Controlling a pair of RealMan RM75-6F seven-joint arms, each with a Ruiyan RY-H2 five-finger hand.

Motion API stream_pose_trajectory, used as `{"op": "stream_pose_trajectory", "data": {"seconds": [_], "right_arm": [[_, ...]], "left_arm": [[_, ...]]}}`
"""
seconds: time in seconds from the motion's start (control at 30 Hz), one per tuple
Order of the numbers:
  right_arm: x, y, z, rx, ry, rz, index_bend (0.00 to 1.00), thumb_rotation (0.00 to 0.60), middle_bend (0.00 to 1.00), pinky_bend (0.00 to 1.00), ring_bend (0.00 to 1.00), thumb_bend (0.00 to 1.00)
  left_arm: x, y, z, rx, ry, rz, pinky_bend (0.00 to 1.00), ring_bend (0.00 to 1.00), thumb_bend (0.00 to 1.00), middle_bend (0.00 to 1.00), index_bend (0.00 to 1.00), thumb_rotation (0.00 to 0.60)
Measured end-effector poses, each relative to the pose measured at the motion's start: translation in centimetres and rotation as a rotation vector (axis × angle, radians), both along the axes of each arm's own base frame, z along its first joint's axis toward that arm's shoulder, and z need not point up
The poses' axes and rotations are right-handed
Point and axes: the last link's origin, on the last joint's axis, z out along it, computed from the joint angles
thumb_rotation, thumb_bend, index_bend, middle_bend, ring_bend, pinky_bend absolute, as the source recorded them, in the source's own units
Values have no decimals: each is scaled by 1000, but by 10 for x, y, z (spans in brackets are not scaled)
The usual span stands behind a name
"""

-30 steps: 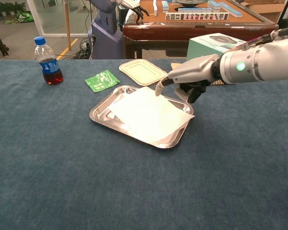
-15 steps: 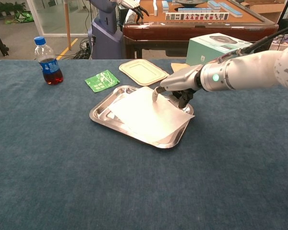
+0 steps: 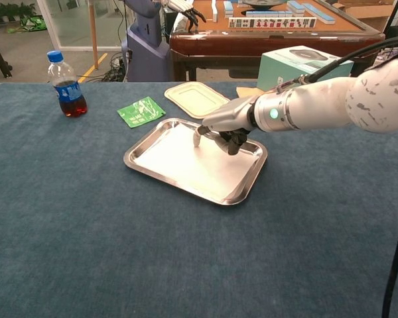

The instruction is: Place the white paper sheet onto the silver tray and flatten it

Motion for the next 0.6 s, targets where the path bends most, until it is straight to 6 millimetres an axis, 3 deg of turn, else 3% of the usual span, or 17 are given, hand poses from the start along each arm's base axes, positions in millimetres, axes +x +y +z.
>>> {"op": "stream_pose_trajectory", "data": {"seconds": [0.6], "right_arm": [[7, 2, -2, -4, -4, 36, 169, 600, 1000, 1000, 1000, 1000]], "left_arm": [[-4, -5, 3, 14, -2, 7, 112, 170, 218, 179, 222, 600]]}}
